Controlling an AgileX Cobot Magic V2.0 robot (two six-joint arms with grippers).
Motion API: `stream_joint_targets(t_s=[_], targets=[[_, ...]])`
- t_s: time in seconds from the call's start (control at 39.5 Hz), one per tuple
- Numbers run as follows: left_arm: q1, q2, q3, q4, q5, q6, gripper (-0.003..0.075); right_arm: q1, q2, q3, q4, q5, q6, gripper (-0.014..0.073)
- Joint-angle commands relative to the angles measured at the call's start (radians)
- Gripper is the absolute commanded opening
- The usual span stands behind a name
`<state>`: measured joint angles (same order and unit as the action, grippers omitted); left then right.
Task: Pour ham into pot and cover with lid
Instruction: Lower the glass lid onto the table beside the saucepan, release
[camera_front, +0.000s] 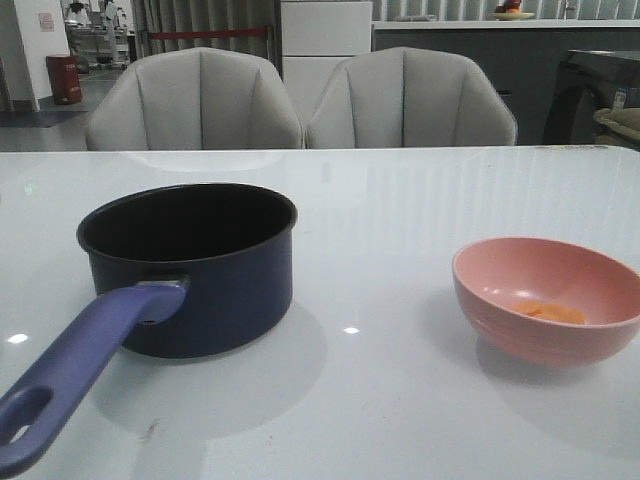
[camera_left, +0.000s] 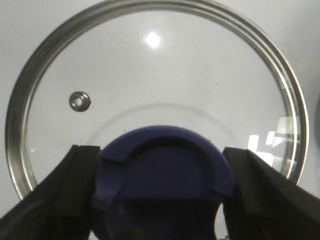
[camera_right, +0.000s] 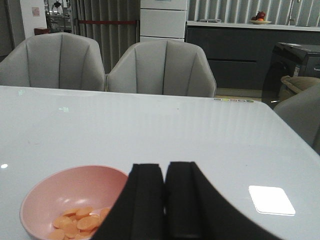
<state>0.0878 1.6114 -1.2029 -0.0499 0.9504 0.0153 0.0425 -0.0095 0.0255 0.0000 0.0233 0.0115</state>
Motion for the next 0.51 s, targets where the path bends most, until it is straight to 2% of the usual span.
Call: stream_joint_targets(t_s=[0.0, 0.18, 0.48], targets=[[0.008, -0.049, 0.043, -0.021, -0.119, -0.001, 0.0157, -0.005, -0.019, 0.011, 0.000, -0.085, -0.003, 0.0138], [0.010, -0.049, 0.123, -0.021, -0.220, -0.001, 0.0157, -0.005, -0.019, 0.011, 0.000, -0.085, -0.003, 0.0138], [0.010, 0.030, 0.144, -0.026, -0.231, -0.001, 0.0158, -0.005, -0.019, 0.011, 0.000, -0.085, -0.003, 0.0138]])
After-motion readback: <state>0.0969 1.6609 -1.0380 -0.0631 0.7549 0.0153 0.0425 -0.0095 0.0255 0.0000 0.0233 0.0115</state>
